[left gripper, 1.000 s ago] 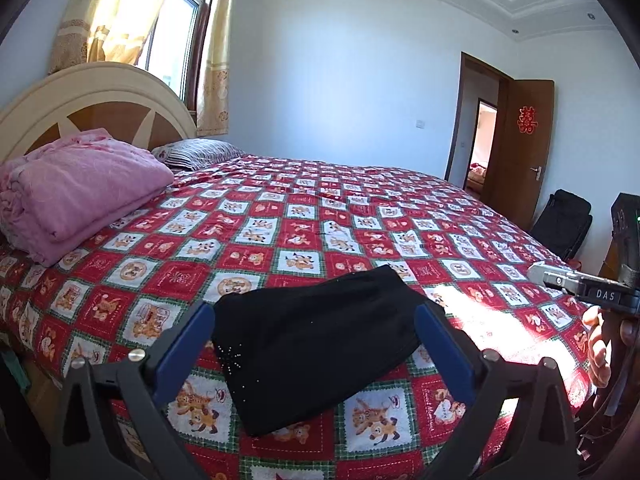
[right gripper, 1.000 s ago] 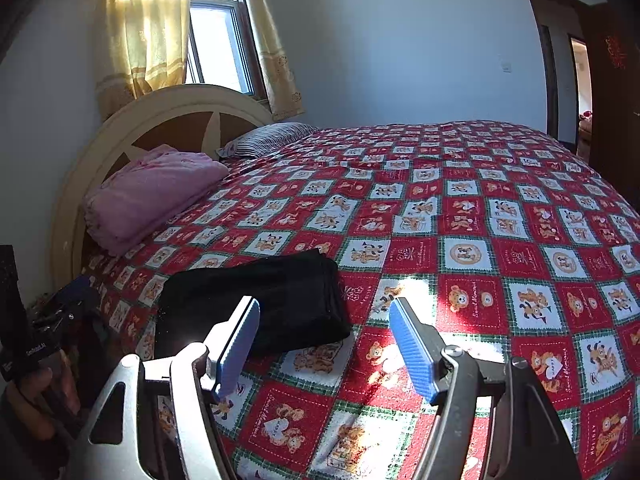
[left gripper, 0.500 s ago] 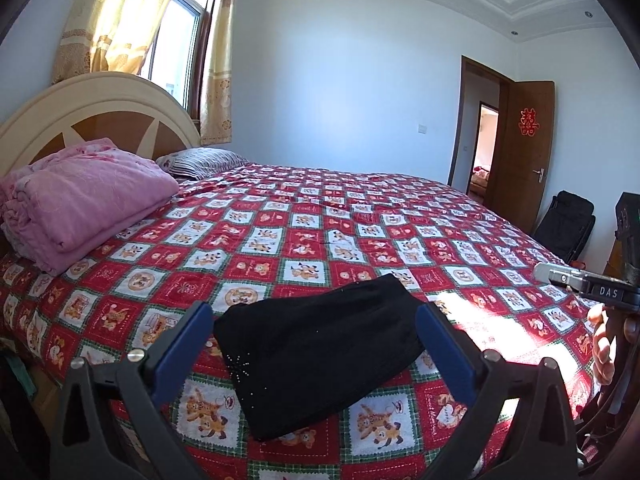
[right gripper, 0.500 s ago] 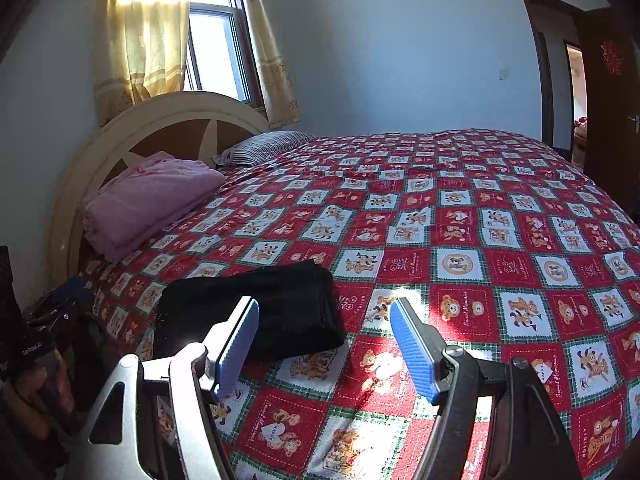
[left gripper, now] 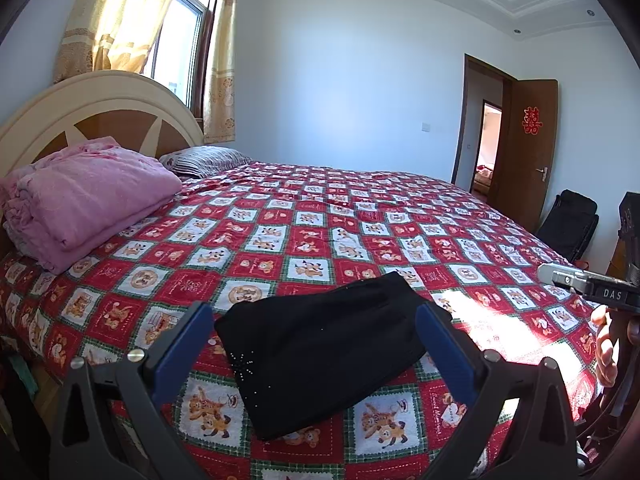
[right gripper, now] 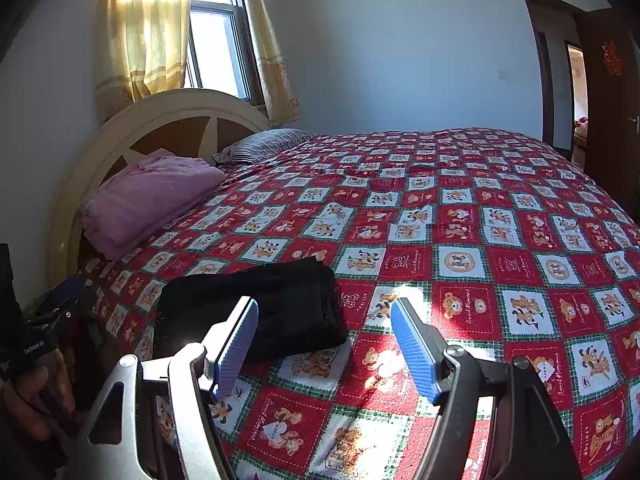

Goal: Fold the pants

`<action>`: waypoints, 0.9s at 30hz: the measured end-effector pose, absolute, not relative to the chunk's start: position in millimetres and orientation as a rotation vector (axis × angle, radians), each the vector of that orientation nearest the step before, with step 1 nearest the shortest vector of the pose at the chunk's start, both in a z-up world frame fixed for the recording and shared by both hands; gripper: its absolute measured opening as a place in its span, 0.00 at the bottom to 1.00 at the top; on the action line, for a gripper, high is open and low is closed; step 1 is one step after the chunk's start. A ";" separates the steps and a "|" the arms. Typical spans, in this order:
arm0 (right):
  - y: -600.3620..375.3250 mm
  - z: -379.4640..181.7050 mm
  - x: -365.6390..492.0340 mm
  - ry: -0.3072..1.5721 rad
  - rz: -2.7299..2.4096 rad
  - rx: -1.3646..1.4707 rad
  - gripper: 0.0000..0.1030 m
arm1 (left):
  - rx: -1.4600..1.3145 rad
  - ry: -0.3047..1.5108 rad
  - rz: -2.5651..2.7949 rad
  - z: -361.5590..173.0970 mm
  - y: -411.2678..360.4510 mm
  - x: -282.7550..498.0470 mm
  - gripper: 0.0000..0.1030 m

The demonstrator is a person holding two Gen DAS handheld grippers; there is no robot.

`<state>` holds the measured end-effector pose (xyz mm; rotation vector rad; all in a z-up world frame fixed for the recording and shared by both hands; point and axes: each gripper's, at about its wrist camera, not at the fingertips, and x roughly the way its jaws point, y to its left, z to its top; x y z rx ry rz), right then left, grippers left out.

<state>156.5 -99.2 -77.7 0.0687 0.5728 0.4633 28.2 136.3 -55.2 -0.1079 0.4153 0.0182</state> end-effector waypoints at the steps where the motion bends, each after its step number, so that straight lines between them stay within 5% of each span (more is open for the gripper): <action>1: -99.0 -77.7 156.4 0.573 0.463 0.069 0.68 | -0.106 0.416 0.020 -55.1 136.4 28.1 1.00; 27: -88.2 -80.8 152.5 0.569 0.468 0.026 0.69 | -0.058 0.431 0.110 -56.5 130.0 34.6 1.00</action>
